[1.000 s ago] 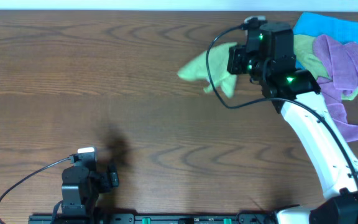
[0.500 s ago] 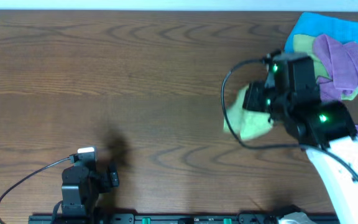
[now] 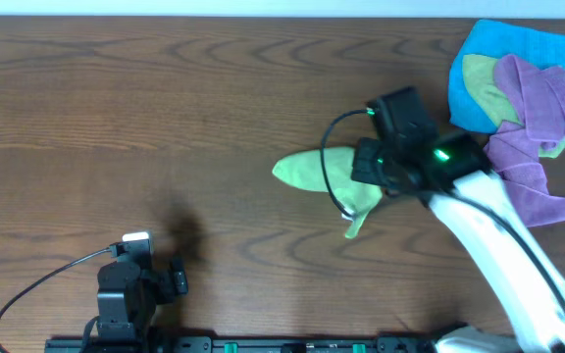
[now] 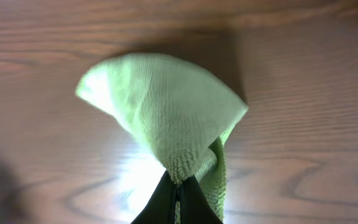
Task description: Fold the cloth
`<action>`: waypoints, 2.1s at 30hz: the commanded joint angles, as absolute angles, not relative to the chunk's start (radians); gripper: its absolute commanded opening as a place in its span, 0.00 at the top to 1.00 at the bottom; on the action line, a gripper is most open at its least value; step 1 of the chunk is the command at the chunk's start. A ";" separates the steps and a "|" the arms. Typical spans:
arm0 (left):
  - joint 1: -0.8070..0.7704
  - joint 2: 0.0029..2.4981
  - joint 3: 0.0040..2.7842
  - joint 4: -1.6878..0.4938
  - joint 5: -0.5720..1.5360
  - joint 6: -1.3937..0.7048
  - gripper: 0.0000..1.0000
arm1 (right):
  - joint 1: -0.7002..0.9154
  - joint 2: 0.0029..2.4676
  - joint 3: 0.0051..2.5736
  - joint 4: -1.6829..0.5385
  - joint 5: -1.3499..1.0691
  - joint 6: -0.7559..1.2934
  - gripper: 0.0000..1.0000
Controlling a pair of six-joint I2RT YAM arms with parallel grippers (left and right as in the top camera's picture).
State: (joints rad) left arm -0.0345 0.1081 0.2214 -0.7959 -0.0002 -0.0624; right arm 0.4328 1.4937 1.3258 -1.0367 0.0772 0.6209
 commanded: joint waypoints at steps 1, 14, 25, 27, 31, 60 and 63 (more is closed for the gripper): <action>-0.032 0.100 0.186 -0.833 -0.007 -0.056 0.05 | 0.443 1.602 1.326 -0.996 0.134 0.657 0.98; -0.032 0.100 0.186 -0.833 -0.007 -0.056 0.05 | 0.437 1.680 1.326 -0.573 0.261 0.620 0.98; -0.032 0.100 0.186 -0.833 -0.007 -0.056 0.05 | 0.437 1.783 1.326 -0.352 0.273 0.556 0.01; -0.032 0.100 0.186 -0.833 -0.007 -0.056 0.05 | 0.439 1.811 1.326 -0.381 0.273 0.556 0.01; -0.032 0.100 0.186 -0.833 -0.007 -0.056 0.05 | 0.440 1.826 1.326 -0.514 0.273 0.563 0.01; -0.032 0.100 0.185 -0.680 0.088 -0.129 0.05 | 0.418 1.758 1.326 -0.785 -0.043 0.089 0.01; -0.032 0.100 0.185 -0.548 0.256 -0.394 0.05 | 0.418 1.757 1.326 -0.805 -0.047 0.096 0.01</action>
